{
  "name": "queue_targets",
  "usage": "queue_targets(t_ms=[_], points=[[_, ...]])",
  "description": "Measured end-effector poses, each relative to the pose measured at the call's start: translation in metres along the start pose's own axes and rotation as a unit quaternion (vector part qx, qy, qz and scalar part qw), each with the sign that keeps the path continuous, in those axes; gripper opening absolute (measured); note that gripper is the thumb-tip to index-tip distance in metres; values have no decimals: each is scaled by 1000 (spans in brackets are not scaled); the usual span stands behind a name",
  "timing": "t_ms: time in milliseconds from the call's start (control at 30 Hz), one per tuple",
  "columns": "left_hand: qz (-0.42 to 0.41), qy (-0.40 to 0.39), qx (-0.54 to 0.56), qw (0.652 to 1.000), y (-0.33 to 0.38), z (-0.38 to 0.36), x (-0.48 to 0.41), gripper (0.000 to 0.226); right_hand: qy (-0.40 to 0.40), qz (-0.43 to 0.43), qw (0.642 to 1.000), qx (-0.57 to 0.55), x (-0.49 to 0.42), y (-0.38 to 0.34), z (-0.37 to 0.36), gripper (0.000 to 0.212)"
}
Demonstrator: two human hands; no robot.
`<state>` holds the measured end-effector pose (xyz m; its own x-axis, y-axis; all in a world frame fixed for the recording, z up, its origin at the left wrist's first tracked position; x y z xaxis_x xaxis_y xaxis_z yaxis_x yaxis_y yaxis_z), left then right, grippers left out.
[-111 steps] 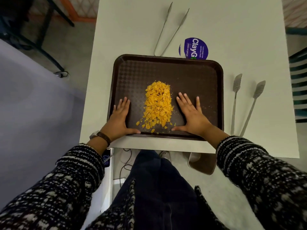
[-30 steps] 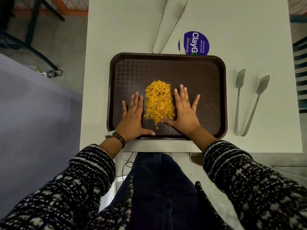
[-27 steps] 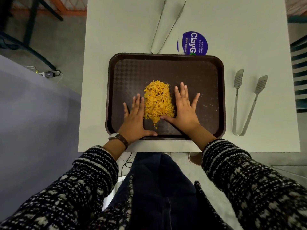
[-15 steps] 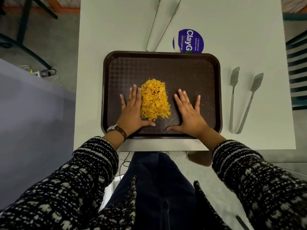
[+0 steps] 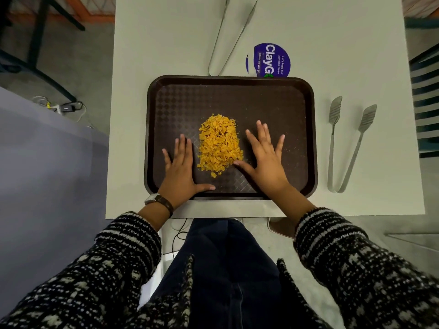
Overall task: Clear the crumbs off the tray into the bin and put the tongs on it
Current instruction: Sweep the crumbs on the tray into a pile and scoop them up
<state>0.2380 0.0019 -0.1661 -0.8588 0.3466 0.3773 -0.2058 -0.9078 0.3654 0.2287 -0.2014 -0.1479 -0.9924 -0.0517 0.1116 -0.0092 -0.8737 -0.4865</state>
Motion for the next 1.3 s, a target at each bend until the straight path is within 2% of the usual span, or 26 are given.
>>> queue_targets(t_ms=[67, 167, 233, 333, 400, 467, 567, 667, 833, 967, 1067, 1200, 1300], points=[[-3, 15, 5, 1000, 11, -1, -6, 132, 26, 9, 999, -34, 2, -6, 1, 50], [18, 52, 15, 998, 18, 5, -14, 123, 46, 31, 995, -85, -6, -19, -2, 29], [23, 67, 31, 997, 21, 9, -20, 118, 53, 32, 988, -140, -10, -31, -3, 28], [-19, 64, 83, 994, 30, 14, -21, 106, 58, -10, 975, -213, -14, -45, -2, 41], [-36, 72, 138, 987, 36, 18, -16, 85, 71, -49, 958, -273, -17, -50, -1, 42], [-30, 116, 190, 974, 38, 26, -8, 58, 62, -104, 934, -336, -20, -51, -3, 37], [-20, 206, 198, 958, 41, 41, 1, 34, 65, -143, 937, -312, -20, -50, -2, 25], [9, 224, 222, 949, 41, 49, -2, 18, 90, -137, 959, -230, -18, -49, 3, 16], [36, 215, 236, 947, 42, 53, -8, 19, 59, -117, 964, -233, -9, -55, -3, 27], [32, 217, 262, 940, 43, 55, -8, 12, 111, -140, 947, -267, 0, -53, 1, 6], [46, 219, 274, 935, 41, 55, -6, 6, 128, -141, 955, -227, 1, -52, 2, 7], [43, 206, 264, 941, 44, 53, -8, 20, 120, -132, 950, -256, -3, -55, 2, 19], [23, 195, 271, 942, 46, 51, -9, 33, 142, -124, 947, -259, -3, -53, 7, 14]])
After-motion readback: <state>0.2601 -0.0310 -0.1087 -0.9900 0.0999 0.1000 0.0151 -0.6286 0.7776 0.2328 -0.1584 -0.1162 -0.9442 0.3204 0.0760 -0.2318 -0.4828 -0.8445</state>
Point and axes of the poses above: each hand's wrist, its own x-axis away from the middle knuckle, its own z-axis out of the back of the hand, y = z × x, the point moved 6 cm from there along -x, towards the middle knuckle, and after that the axes turned 1 degree about -z, right-handed, at the moved point
